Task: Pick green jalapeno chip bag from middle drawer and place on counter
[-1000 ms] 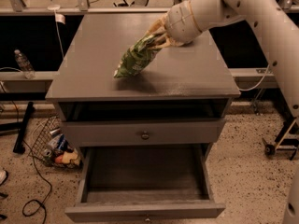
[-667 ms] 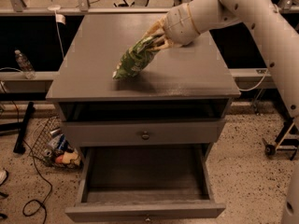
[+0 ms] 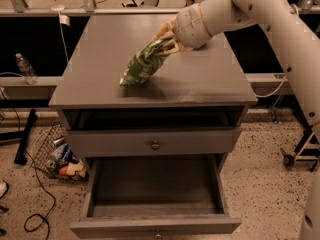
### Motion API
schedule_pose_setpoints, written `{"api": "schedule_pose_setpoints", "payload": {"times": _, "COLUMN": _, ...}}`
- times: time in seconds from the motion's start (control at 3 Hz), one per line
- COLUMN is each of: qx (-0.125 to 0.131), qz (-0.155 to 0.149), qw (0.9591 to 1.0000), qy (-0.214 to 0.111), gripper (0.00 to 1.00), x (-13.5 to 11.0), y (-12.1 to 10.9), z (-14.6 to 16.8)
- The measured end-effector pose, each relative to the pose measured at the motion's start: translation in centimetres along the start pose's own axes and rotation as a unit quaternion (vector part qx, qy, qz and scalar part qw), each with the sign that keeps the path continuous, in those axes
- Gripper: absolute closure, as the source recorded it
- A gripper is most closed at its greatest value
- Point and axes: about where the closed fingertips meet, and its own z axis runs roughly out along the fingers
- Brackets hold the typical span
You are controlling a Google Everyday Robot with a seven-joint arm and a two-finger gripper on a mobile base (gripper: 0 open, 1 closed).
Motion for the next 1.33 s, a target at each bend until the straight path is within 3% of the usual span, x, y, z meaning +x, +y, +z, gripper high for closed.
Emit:
{"api": "schedule_pose_setpoints", "payload": {"times": 0.33, "qx": -0.001, "qz": 0.0, "qw": 1.0, "qy": -0.002, "gripper": 0.15, "x": -0.1, "y": 0.0, "z": 0.3}}
{"api": "schedule_pose_setpoints", "payload": {"times": 0.67, "qx": -0.003, "qz": 0.0, "qw": 1.0, "qy": -0.004, "gripper": 0.0, "x": -0.1, "y": 0.1, "z": 0.6}}
{"api": "schedule_pose_setpoints", "payload": {"times": 1.0, "qx": -0.003, "qz": 0.0, "qw": 1.0, "qy": -0.004, "gripper": 0.0, "x": -0.1, "y": 0.1, "z": 0.6}}
{"api": "schedule_pose_setpoints", "payload": {"times": 1.33, "qx": -0.043, "qz": 0.021, "qw": 0.9986, "qy": 0.021, "gripper": 0.0, "x": 1.8, "y": 1.7, "z": -0.1}}
